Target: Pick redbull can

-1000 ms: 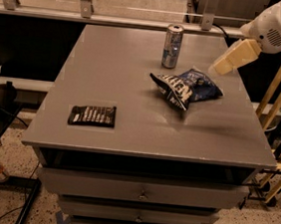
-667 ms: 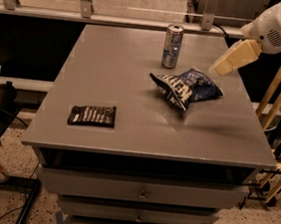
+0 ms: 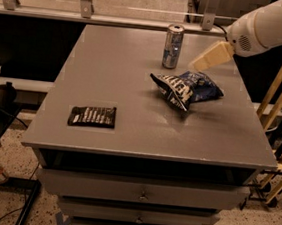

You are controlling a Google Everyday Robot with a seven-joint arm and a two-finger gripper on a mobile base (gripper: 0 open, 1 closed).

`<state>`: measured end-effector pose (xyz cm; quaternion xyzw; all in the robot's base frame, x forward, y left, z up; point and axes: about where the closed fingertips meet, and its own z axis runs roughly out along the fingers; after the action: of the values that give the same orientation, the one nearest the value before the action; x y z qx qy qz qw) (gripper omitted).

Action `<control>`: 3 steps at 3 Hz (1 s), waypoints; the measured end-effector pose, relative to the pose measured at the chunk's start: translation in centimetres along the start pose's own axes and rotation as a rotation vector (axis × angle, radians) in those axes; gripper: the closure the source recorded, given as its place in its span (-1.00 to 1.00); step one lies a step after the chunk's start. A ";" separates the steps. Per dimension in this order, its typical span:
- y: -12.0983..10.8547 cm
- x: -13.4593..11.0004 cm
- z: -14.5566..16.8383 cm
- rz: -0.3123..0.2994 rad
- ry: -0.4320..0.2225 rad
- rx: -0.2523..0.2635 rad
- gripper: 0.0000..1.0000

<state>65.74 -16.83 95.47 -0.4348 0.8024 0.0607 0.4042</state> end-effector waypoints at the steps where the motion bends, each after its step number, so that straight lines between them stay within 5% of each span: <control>1: -0.5 -2.6 2.9 0.041 -0.107 0.044 -1.00; 3: -0.4 -6.6 7.7 0.133 -0.265 -0.010 -1.00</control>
Offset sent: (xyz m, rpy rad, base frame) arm 0.0804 0.0899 0.0071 0.3677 -0.1328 0.0175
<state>72.56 -9.29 95.09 -0.3707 0.7687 0.1482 0.4997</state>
